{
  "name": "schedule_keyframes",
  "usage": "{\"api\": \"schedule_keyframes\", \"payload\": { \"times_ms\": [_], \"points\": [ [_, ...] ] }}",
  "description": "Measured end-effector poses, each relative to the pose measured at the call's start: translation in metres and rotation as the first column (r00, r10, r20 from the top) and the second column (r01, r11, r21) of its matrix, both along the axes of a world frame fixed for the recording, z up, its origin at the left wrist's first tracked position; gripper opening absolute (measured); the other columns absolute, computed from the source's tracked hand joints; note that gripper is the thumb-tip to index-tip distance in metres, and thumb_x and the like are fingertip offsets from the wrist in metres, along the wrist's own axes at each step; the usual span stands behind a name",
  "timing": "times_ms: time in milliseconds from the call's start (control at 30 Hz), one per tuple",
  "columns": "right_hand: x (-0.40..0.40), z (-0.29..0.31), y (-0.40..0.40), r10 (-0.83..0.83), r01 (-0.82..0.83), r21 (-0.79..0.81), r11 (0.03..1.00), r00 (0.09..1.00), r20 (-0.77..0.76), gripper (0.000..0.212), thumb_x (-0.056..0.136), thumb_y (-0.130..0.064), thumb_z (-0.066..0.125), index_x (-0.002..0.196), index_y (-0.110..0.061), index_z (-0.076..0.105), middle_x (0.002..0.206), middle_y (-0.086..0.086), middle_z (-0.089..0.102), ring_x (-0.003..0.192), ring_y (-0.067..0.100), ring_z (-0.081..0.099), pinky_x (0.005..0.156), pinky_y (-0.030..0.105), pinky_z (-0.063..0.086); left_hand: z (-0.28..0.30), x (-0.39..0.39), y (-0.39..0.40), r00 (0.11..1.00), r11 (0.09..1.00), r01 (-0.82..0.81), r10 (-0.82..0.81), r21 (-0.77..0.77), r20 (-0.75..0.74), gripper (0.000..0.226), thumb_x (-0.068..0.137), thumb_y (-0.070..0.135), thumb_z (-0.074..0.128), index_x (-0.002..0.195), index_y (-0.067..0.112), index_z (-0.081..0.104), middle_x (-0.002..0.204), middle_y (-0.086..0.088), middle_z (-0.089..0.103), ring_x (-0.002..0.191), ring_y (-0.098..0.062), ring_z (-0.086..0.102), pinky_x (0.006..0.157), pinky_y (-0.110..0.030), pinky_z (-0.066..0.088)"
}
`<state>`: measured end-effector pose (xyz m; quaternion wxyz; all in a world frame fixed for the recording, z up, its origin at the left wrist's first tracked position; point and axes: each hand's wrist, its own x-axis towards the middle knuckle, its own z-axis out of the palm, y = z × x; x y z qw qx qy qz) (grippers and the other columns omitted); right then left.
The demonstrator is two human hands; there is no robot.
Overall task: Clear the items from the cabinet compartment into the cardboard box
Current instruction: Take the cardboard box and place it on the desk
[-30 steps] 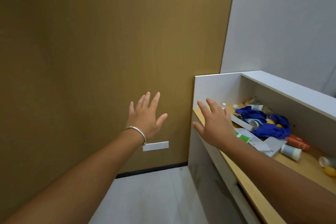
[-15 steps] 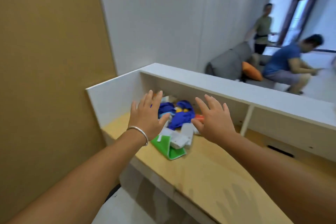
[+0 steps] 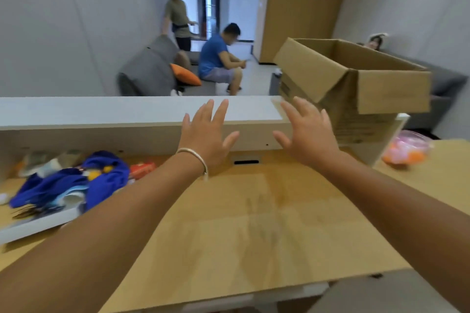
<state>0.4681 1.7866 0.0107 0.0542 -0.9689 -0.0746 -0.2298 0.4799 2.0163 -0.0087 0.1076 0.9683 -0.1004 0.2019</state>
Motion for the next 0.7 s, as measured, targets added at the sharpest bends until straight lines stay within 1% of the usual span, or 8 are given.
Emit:
{"api": "schedule_keyframes", "payload": {
  "times_ms": [133, 267, 333, 433, 500, 600, 633, 700],
  "points": [
    [0.005, 0.020, -0.075, -0.089, 0.091, -0.019, 0.996, 0.994, 0.065, 0.071, 0.090, -0.051, 0.054, 0.150, -0.027, 0.026, 0.157, 0.009, 0.024, 0.146, 0.025, 0.018, 0.116, 0.057, 0.014, 0.012, 0.028, -0.075, 0.991, 0.991, 0.134, -0.134, 0.002, 0.026, 0.074, 0.093, 0.060, 0.035, 0.152, 0.032, 0.001, 0.161, -0.005, 0.008, 0.147, -0.024, 0.011, 0.117, -0.052, 0.009],
    [0.021, 0.039, -0.140, -0.124, 0.124, 0.010, 0.992, 0.984, 0.125, 0.069, 0.088, -0.046, 0.059, 0.148, -0.026, 0.029, 0.155, 0.009, 0.028, 0.145, 0.026, 0.020, 0.116, 0.059, 0.015, 0.030, 0.052, -0.145, 0.969, 0.970, 0.241, -0.240, -0.018, 0.064, 0.077, 0.091, 0.060, 0.042, 0.152, 0.030, 0.006, 0.159, -0.008, 0.015, 0.145, -0.025, 0.017, 0.115, -0.051, 0.021],
    [0.031, 0.049, -0.173, -0.139, 0.134, 0.049, 0.990, 0.980, 0.142, 0.068, 0.086, -0.043, 0.061, 0.145, -0.028, 0.031, 0.154, 0.008, 0.030, 0.144, 0.027, 0.023, 0.115, 0.060, 0.017, 0.039, 0.064, -0.180, 0.956, 0.956, 0.290, -0.288, -0.053, 0.050, 0.081, 0.089, 0.060, 0.047, 0.152, 0.030, 0.007, 0.159, -0.008, 0.014, 0.145, -0.026, 0.017, 0.114, -0.051, 0.024],
    [0.048, 0.061, -0.216, -0.163, 0.150, 0.096, 0.984, 0.975, 0.153, 0.071, 0.086, -0.042, 0.063, 0.147, -0.025, 0.031, 0.153, 0.008, 0.031, 0.142, 0.028, 0.026, 0.115, 0.058, 0.019, 0.054, 0.079, -0.226, 0.939, 0.925, 0.345, -0.342, -0.159, 0.043, 0.086, 0.086, 0.058, 0.055, 0.152, 0.031, 0.007, 0.160, -0.008, 0.010, 0.146, -0.026, 0.013, 0.115, -0.051, 0.024],
    [0.060, 0.067, -0.240, -0.144, 0.132, 0.099, 0.986, 0.980, 0.137, 0.074, 0.085, -0.045, 0.065, 0.148, -0.023, 0.031, 0.151, 0.007, 0.033, 0.140, 0.029, 0.027, 0.114, 0.057, 0.021, 0.065, 0.089, -0.251, 0.935, 0.910, 0.353, -0.350, -0.216, 0.052, 0.089, 0.084, 0.057, 0.060, 0.152, 0.032, 0.009, 0.160, -0.008, 0.009, 0.146, -0.027, 0.012, 0.114, -0.050, 0.023],
    [0.080, 0.074, -0.270, -0.081, 0.079, 0.036, 0.996, 0.995, 0.053, 0.074, 0.083, -0.053, 0.065, 0.145, -0.025, 0.035, 0.146, 0.005, 0.040, 0.136, 0.028, 0.032, 0.112, 0.058, 0.023, 0.077, 0.106, -0.277, 0.946, 0.926, 0.322, -0.323, -0.197, 0.029, 0.092, 0.079, 0.064, 0.062, 0.151, 0.035, 0.012, 0.159, -0.008, 0.008, 0.145, -0.029, 0.012, 0.113, -0.052, 0.022],
    [0.086, 0.075, -0.277, -0.055, 0.055, 0.005, 0.998, 0.998, 0.020, 0.072, 0.082, -0.055, 0.064, 0.142, -0.027, 0.037, 0.142, 0.005, 0.044, 0.134, 0.028, 0.035, 0.110, 0.058, 0.025, 0.078, 0.112, -0.282, 0.949, 0.932, 0.312, -0.314, -0.182, 0.019, 0.091, 0.077, 0.066, 0.062, 0.150, 0.036, 0.017, 0.158, -0.008, 0.011, 0.144, -0.029, 0.015, 0.113, -0.052, 0.024],
    [0.095, 0.073, -0.286, -0.011, 0.011, -0.003, 1.000, 1.000, -0.013, 0.066, 0.080, -0.054, 0.066, 0.136, -0.027, 0.043, 0.133, 0.006, 0.050, 0.126, 0.029, 0.040, 0.106, 0.057, 0.031, 0.078, 0.121, -0.290, 0.953, 0.938, 0.300, -0.301, -0.175, 0.023, 0.079, 0.074, 0.066, 0.063, 0.142, 0.035, 0.035, 0.151, -0.007, 0.026, 0.136, -0.029, 0.028, 0.110, -0.052, 0.033]
  ]
}}
